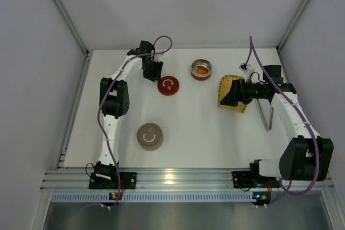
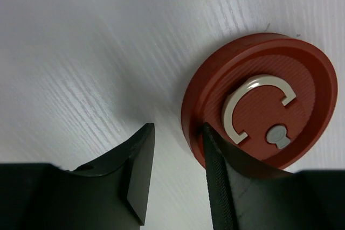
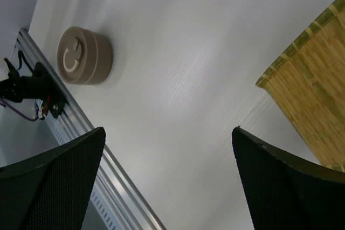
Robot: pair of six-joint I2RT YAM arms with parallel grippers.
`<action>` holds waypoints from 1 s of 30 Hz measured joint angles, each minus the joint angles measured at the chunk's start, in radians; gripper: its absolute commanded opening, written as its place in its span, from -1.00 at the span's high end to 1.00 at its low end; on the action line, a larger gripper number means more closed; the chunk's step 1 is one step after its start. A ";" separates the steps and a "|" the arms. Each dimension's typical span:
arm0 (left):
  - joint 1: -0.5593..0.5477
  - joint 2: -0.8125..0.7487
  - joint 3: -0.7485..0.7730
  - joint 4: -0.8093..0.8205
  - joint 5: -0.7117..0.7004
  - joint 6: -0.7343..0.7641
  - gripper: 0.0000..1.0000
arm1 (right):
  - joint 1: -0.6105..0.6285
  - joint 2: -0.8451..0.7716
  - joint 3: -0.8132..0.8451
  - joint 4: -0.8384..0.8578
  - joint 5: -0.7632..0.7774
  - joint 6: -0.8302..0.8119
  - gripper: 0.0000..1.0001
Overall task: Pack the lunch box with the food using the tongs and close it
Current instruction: Pick up the box lid from the center of the board.
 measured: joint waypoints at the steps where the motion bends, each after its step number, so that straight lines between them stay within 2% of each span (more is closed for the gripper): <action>1: 0.000 0.000 -0.008 0.000 0.003 0.005 0.14 | 0.006 0.033 0.016 0.035 0.006 0.032 -0.98; 5: 0.000 -0.001 -0.022 0.006 0.023 0.027 0.34 | 0.079 0.173 0.094 0.196 0.056 0.163 -0.93; 7: -0.001 -0.014 -0.048 0.026 0.036 0.045 0.38 | 0.129 0.233 0.136 0.253 0.092 0.208 -0.92; 11: -0.009 -0.066 -0.139 0.073 0.058 0.089 0.64 | 0.239 0.362 0.241 0.333 0.159 0.259 -0.85; 15: -0.027 -0.156 -0.286 0.109 0.067 0.124 1.00 | 0.321 0.481 0.292 0.396 0.211 0.303 -0.79; 18: -0.043 -0.217 -0.389 0.126 0.084 0.132 1.00 | 0.352 0.552 0.292 0.423 0.233 0.336 -0.78; 23: -0.054 -0.266 -0.474 0.139 0.122 0.130 1.00 | 0.372 0.653 0.292 0.448 0.231 0.372 -0.77; 30: -0.061 -0.334 -0.583 0.169 0.159 0.126 1.00 | 0.404 0.734 0.313 0.493 0.154 0.401 -0.73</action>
